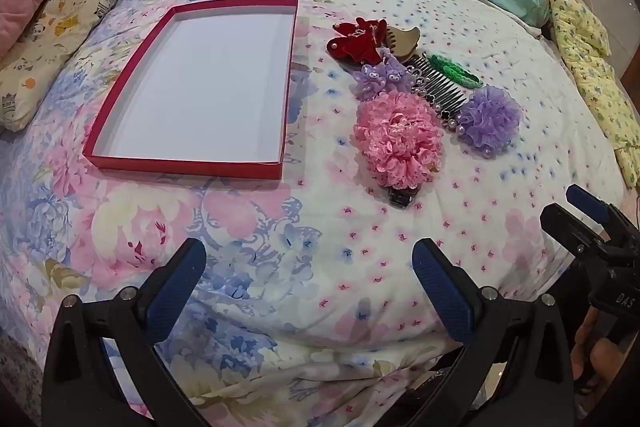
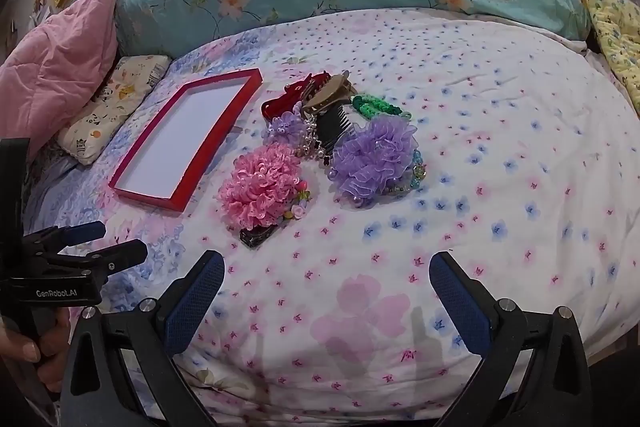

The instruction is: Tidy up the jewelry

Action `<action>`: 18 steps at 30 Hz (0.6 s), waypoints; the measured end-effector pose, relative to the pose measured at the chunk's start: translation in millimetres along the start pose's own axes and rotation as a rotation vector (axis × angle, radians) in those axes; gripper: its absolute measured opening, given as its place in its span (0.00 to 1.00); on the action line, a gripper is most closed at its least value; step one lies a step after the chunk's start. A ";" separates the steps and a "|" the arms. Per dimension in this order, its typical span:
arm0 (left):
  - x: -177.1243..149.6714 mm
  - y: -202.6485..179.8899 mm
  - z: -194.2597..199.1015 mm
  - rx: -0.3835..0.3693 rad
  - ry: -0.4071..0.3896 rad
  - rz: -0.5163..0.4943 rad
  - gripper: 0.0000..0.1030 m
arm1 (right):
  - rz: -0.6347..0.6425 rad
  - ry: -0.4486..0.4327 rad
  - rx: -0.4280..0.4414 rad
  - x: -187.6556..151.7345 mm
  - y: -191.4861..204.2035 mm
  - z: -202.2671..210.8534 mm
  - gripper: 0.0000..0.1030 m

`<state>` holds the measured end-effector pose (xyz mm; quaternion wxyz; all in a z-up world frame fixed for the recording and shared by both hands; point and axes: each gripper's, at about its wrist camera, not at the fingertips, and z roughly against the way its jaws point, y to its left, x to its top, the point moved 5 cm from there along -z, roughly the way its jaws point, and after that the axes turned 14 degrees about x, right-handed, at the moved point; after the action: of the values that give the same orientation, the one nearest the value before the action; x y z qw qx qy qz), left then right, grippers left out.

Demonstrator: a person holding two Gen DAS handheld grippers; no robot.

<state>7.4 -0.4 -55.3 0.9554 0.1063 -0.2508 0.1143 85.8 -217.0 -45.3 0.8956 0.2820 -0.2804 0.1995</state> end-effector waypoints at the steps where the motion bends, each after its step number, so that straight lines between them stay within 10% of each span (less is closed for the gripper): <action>1: -0.3 0.7 -0.1 0.000 -0.001 -0.001 1.00 | 0.000 0.000 0.001 0.0 0.0 0.1 1.00; 18: 2.4 -5.5 3.4 0.035 -0.008 -0.018 1.00 | 0.057 -0.079 -0.017 2.3 2.1 2.5 1.00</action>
<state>9.4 -6.2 -52.0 0.9533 0.1256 -0.2517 0.1095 85.5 -216.5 -41.4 0.8801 0.2739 -0.3252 0.2113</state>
